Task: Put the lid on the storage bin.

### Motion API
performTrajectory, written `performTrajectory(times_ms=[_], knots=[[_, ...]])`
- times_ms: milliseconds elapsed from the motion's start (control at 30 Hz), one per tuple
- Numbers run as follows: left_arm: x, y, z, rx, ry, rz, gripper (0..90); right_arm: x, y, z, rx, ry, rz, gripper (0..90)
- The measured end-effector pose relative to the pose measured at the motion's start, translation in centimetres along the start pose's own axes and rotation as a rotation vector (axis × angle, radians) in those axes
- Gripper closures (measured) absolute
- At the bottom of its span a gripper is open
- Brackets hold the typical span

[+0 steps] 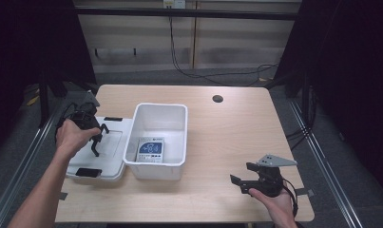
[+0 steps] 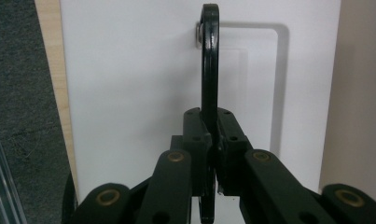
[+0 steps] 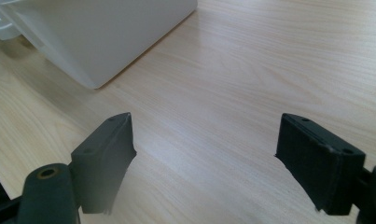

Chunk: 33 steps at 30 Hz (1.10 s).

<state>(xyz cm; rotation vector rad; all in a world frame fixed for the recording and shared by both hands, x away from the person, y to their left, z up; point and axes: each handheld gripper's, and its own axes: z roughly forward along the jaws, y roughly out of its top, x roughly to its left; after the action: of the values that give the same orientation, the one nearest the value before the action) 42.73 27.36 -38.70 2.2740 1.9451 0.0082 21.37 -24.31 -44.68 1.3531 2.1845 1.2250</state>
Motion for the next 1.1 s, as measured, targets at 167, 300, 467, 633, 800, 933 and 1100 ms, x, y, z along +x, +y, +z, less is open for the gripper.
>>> performTrajectory(times_ms=[167, 300, 467, 633, 800, 933, 1100], knots=[[0.5, -0.3, -0.8, -0.007, -0.004, 0.000, 84.8, 0.0, 0.0, 0.0, -0.001, 0.000, -0.003, 18.7], [1.0, -0.5, -1.4, -0.007, -0.012, 0.002, 84.8, 0.0, 0.0, 0.0, -0.001, -0.001, 0.001, 18.4], [1.4, -0.9, -2.4, -0.010, -0.020, 0.015, 84.8, 0.0, 0.0, 0.0, -0.002, 0.000, 0.000, 18.4], [1.5, -1.0, -2.9, -0.023, -0.029, 0.022, 84.9, 0.0, 0.0, 0.0, -0.002, 0.000, 0.000, 18.4], [1.6, -1.2, -3.7, -0.036, -0.034, 0.026, 84.9, 0.0, 0.0, 0.0, -0.001, -0.001, 0.001, 18.2], [1.6, -1.2, -4.7, -0.048, -0.033, 0.033, 84.9, 0.0, 0.0, 0.0, -0.001, 0.001, 0.001, 18.2], [1.7, -1.4, -5.6, -0.054, -0.040, 0.036, 84.9, 0.0, 0.0, 0.0, 0.000, -0.001, 0.003, 18.2]])
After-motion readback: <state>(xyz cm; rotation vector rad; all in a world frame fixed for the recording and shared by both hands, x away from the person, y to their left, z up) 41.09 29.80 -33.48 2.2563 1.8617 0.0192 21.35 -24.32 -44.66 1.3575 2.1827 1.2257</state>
